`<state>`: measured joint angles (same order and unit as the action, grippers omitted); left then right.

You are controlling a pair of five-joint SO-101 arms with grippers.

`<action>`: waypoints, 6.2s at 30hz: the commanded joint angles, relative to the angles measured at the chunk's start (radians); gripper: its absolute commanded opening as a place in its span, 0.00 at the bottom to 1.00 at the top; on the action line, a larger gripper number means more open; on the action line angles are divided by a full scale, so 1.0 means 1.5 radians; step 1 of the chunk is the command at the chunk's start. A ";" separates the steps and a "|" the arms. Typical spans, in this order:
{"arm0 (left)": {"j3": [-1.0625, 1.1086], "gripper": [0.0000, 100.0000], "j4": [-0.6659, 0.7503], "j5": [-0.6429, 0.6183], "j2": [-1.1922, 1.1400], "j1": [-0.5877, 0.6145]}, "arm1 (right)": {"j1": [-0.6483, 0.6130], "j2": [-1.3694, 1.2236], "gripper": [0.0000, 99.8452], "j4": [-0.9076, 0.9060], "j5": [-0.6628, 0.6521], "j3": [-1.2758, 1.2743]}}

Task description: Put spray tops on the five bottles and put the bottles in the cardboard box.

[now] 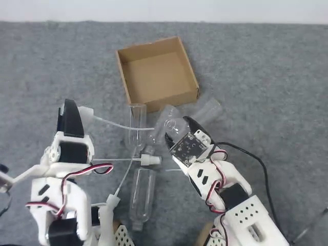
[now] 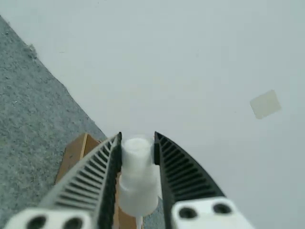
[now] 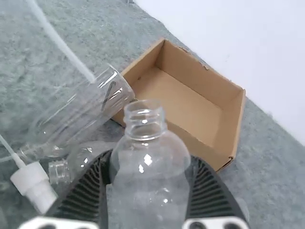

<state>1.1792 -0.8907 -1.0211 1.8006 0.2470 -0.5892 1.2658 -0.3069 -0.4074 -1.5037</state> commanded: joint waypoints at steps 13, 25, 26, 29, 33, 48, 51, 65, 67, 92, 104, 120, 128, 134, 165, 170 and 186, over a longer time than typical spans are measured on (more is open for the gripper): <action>-0.002 0.01 0.021 -0.003 0.015 -0.030 | -0.018 0.022 0.03 0.015 -0.048 0.003; 0.040 0.01 0.064 -0.001 0.015 -0.033 | -0.048 0.022 0.03 0.041 -0.116 -0.024; 0.040 0.01 0.064 -0.001 0.015 -0.033 | -0.048 0.022 0.03 0.041 -0.116 -0.024; 0.042 0.01 0.063 0.008 0.015 -0.036 | -0.048 0.022 0.03 0.042 -0.116 -0.024; 0.044 0.01 0.056 0.021 0.015 -0.038 | -0.048 0.022 0.03 0.042 -0.116 -0.024; 0.066 0.01 0.045 0.023 0.015 -0.039 | -0.051 0.022 0.03 0.043 -0.115 -0.024; 0.067 0.01 0.045 0.023 0.015 -0.040 | -0.051 0.022 0.03 0.043 -0.115 -0.024; 0.096 0.01 0.045 0.061 0.014 -0.144 | -0.052 0.022 0.03 0.039 -0.115 -0.024; 0.097 0.01 0.045 0.061 0.014 -0.144 | -0.052 0.022 0.03 0.038 -0.115 -0.024; 0.234 0.01 0.172 0.132 0.014 -0.274 | -0.052 0.022 0.03 0.043 -0.056 -0.023; 0.270 0.01 0.170 0.194 0.014 -0.355 | -0.052 0.022 0.03 0.043 -0.056 -0.023; 0.280 0.01 0.168 0.216 0.014 -0.382 | -0.051 0.022 0.03 0.039 -0.048 -0.019; 0.281 0.01 0.168 0.217 0.014 -0.383 | -0.051 0.022 0.03 0.039 0.030 -0.015; 0.314 0.01 0.169 0.276 0.014 -0.430 | -0.051 0.022 0.03 0.041 0.031 -0.015; 0.178 0.27 -0.026 0.232 0.015 -0.444 | -0.046 0.022 0.03 0.043 0.028 -0.015; 0.172 0.27 -0.019 0.229 0.016 -0.403 | -0.046 0.022 0.03 0.043 0.027 -0.015; 0.145 0.27 -0.012 0.192 0.016 -0.327 | 0.007 0.022 0.03 0.061 0.030 -0.006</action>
<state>1.4553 -0.9275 -0.7188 1.8006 -0.2501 -0.6276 1.2658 -0.2501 -0.3736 -1.5589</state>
